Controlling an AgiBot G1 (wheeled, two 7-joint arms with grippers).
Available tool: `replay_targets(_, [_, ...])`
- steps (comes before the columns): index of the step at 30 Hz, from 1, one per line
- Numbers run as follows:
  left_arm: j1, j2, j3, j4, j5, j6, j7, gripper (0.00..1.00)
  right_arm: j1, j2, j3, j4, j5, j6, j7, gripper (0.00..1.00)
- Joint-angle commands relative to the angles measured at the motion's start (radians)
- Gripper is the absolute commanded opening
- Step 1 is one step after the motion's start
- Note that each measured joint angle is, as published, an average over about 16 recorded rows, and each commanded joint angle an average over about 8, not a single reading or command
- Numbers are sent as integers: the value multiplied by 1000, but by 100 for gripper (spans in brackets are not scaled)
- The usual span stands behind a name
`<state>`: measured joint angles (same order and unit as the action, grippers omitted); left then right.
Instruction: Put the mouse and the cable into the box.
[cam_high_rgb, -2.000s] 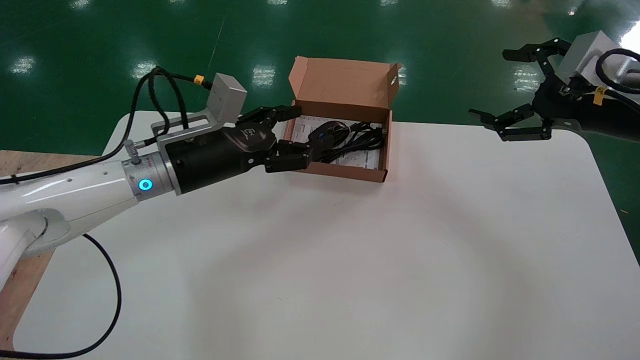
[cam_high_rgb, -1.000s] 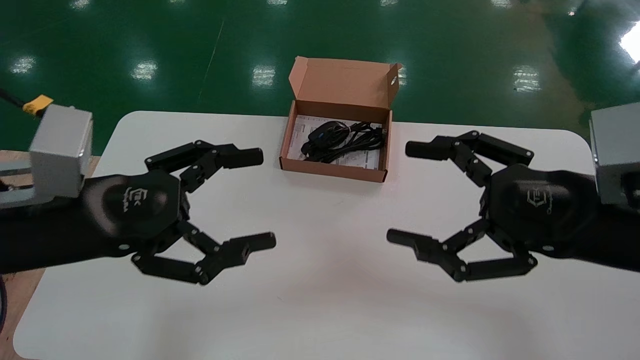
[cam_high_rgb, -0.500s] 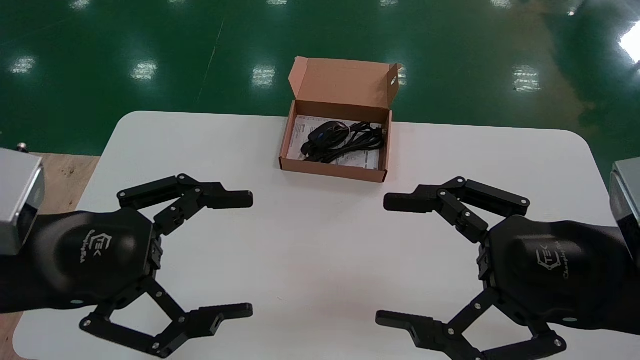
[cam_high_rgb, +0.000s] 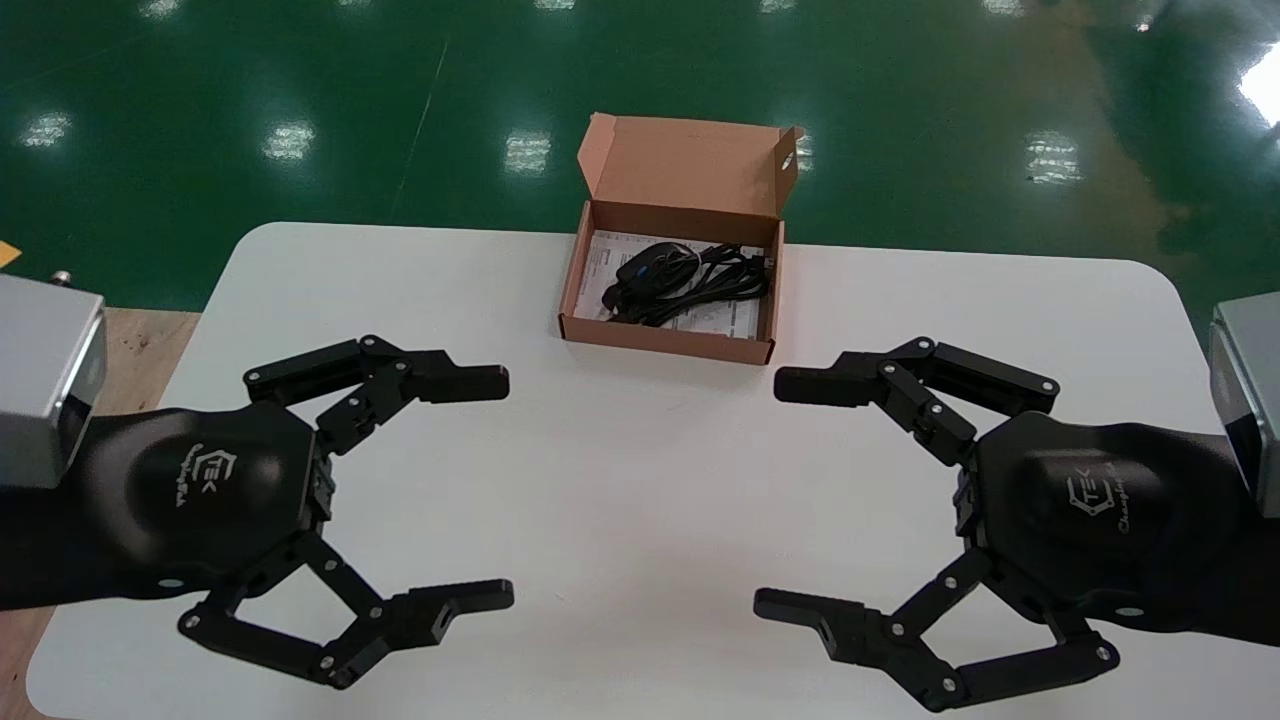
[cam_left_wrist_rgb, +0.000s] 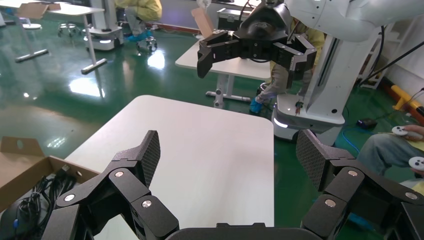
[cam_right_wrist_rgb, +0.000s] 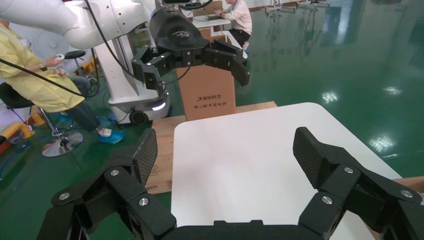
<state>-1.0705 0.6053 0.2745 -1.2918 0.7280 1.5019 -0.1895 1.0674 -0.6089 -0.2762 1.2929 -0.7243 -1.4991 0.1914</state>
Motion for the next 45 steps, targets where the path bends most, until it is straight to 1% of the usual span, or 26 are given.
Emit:
replay_targets(1, [-1,1,1,2,1,-1,0,100,1,0,-1,-2,-1,1,-1,100])
replay_targets(45, [-4,6,6,9,3,-7,2,100,8,-3,-4,-11,-7,5,-6,100])
